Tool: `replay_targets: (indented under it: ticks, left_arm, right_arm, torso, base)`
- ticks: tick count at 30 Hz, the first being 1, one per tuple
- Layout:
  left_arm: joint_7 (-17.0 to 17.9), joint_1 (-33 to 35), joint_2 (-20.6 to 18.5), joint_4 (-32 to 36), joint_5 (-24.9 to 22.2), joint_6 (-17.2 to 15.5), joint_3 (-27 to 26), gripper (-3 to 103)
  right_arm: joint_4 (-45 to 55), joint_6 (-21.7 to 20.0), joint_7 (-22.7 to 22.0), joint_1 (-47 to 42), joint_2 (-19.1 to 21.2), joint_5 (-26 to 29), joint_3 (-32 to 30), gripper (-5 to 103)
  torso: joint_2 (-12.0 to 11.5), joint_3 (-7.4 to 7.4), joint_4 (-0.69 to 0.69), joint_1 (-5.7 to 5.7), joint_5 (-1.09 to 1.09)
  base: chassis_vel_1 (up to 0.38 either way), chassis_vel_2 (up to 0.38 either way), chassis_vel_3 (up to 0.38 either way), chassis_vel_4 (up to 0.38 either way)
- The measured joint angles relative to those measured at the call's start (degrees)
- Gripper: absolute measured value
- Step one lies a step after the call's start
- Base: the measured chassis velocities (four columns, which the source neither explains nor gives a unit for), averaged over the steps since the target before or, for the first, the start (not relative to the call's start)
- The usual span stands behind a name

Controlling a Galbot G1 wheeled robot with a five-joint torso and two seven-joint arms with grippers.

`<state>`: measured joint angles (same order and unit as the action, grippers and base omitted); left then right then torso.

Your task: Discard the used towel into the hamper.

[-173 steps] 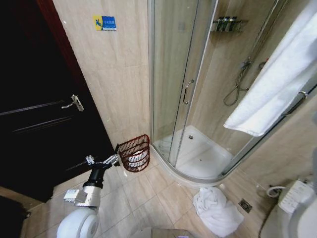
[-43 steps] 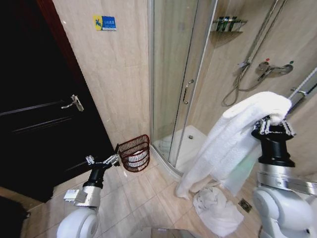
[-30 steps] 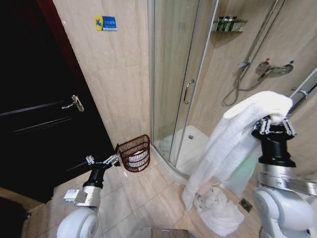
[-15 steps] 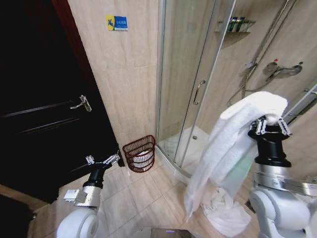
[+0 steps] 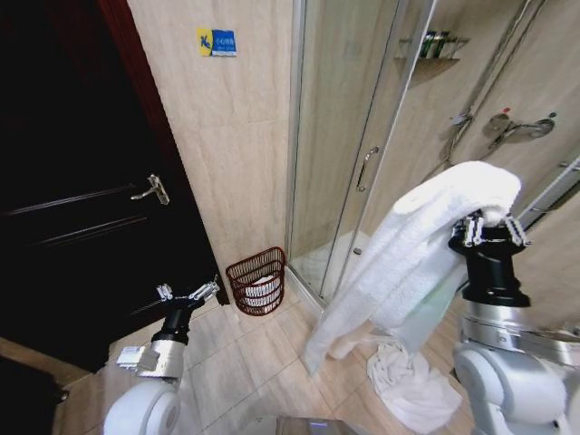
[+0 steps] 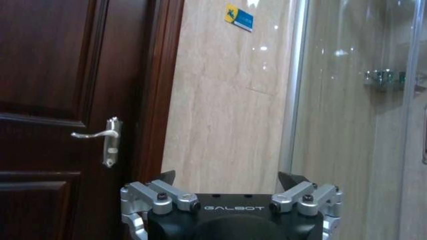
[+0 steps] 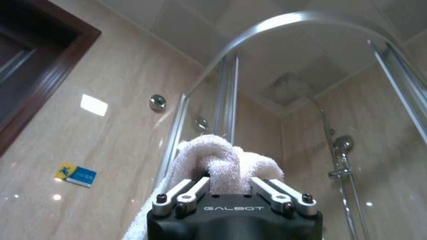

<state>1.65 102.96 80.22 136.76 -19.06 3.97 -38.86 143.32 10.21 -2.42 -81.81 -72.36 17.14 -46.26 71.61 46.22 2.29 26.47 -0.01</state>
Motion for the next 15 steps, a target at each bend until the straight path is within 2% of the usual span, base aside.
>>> replay_targets:
  ticks: [6, 15]
  left_arm:
    - [0.0, 0.0, 0.0, 0.0, 0.0, 0.0, 0.0, 100]
    - [0.0, 0.0, 0.0, 0.0, 0.0, 0.0, 0.0, 100]
  right_arm:
    - [0.0, 0.0, 0.0, 0.5, 0.6, 0.7, -0.2, 12]
    - [0.0, -0.5, 0.0, 0.7, 1.0, 1.0, -0.8, 12]
  torso:
    - [0.0, 0.0, 0.0, 0.0, 0.01]
    - [0.0, 0.0, 0.0, 0.0, 0.01]
  base:
    - [0.0, 0.0, 0.0, 0.0]
    - [0.068, 0.063, 0.064, 0.071]
